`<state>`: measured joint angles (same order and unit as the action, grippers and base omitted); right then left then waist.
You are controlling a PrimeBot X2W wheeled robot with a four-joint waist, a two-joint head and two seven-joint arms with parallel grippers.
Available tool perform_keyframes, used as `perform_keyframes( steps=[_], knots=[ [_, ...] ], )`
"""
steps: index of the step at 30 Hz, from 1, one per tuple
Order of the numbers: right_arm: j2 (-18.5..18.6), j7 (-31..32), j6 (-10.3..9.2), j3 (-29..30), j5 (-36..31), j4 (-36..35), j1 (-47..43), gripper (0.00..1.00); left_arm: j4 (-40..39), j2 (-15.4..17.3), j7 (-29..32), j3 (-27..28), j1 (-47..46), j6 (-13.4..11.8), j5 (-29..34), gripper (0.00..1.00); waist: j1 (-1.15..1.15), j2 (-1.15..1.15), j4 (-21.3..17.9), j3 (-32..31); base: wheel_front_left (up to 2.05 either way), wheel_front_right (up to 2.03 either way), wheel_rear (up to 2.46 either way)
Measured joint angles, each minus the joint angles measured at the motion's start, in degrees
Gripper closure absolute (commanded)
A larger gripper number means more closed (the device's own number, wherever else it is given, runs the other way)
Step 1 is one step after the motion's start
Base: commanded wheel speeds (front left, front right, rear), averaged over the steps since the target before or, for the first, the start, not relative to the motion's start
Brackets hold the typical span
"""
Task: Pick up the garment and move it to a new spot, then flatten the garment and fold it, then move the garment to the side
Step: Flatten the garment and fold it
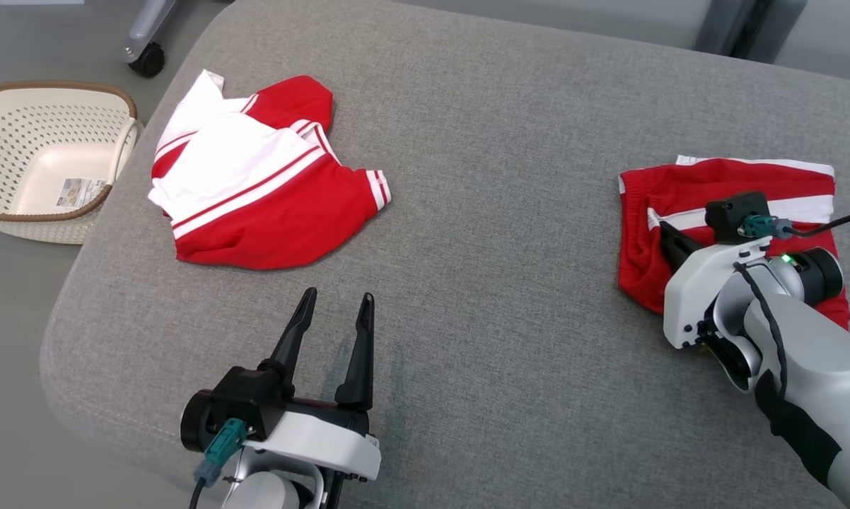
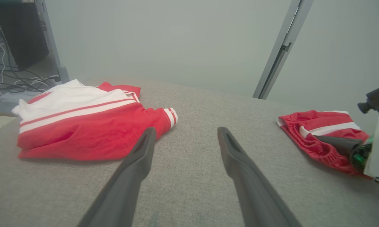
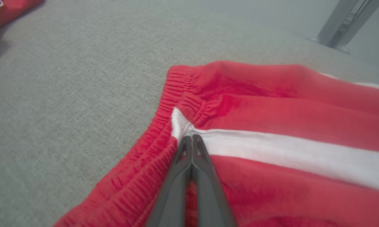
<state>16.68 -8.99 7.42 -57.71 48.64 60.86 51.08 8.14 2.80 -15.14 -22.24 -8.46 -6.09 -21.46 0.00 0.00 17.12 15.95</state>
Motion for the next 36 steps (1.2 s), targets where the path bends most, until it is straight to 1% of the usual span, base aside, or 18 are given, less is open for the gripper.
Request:
perform_keyframes(
  steps=[10,14,18,21,24,25,26,28,31,36],
  knots=[
    [0.40,-4.13,0.01,-0.63,4.19,-1.05,-0.03,1.00,0.68,-0.01,0.00,1.66,1.04,0.56,0.94,0.00,0.00,0.00,-2.49,-3.45,0.00,0.00,0.00],
    [1.62,-5.27,0.01,0.01,5.30,-2.80,-0.40,1.00,0.70,-0.01,0.00,2.56,1.60,0.87,1.43,0.00,0.00,0.00,-4.22,-5.69,0.00,0.00,0.00],
    [3.50,-5.84,0.01,2.57,5.75,-5.04,-1.80,1.00,0.63,-0.01,0.00,3.58,2.82,0.99,1.80,0.00,0.00,0.00,-6.19,-8.07,0.00,0.00,0.00],
    [5.38,-5.93,0.01,7.80,4.05,-9.09,-3.20,1.00,0.36,-0.01,0.00,4.60,3.69,1.01,2.00,0.00,0.00,0.00,-7.89,-9.65,0.00,0.00,0.00],
    [7.19,-6.00,0.01,15.37,0.57,-13.78,-6.88,1.00,-0.02,-0.01,0.00,5.61,4.39,1.05,2.24,0.00,0.00,0.00,-9.59,-11.09,0.00,0.00,0.00],
    [7.19,-6.00,0.01,15.37,0.57,-13.78,-6.88,1.00,-0.02,-0.01,0.00,5.61,4.39,1.05,2.24,0.00,0.00,0.00,-9.59,-11.09,0.00,0.00,0.00],
    [7.77,-5.99,0.01,21.16,-2.25,-17.33,-10.48,1.00,-0.15,-0.01,0.00,6.24,4.84,1.07,2.31,0.00,0.00,0.00,-10.72,-11.91,0.00,0.00,0.00],
    [7.71,-6.00,0.01,27.26,-5.47,-21.19,-14.64,1.00,-0.38,0.00,0.00,6.80,5.15,1.25,2.42,0.00,0.00,0.00,-11.73,-12.70,0.00,0.00,0.00],
    [6.48,-6.00,0.01,34.70,-10.79,-27.11,-21.73,1.00,-0.56,0.00,0.00,7.72,6.05,1.26,2.65,0.00,0.00,0.00,-13.15,-13.66,0.00,0.00,0.00],
    [2.22,-6.01,0.01,45.00,-17.49,-35.20,-32.17,1.00,-0.73,0.00,0.00,8.45,6.98,1.51,3.08,0.00,0.00,0.00,-15.06,-14.78,0.00,0.00,0.00]
  ],
)
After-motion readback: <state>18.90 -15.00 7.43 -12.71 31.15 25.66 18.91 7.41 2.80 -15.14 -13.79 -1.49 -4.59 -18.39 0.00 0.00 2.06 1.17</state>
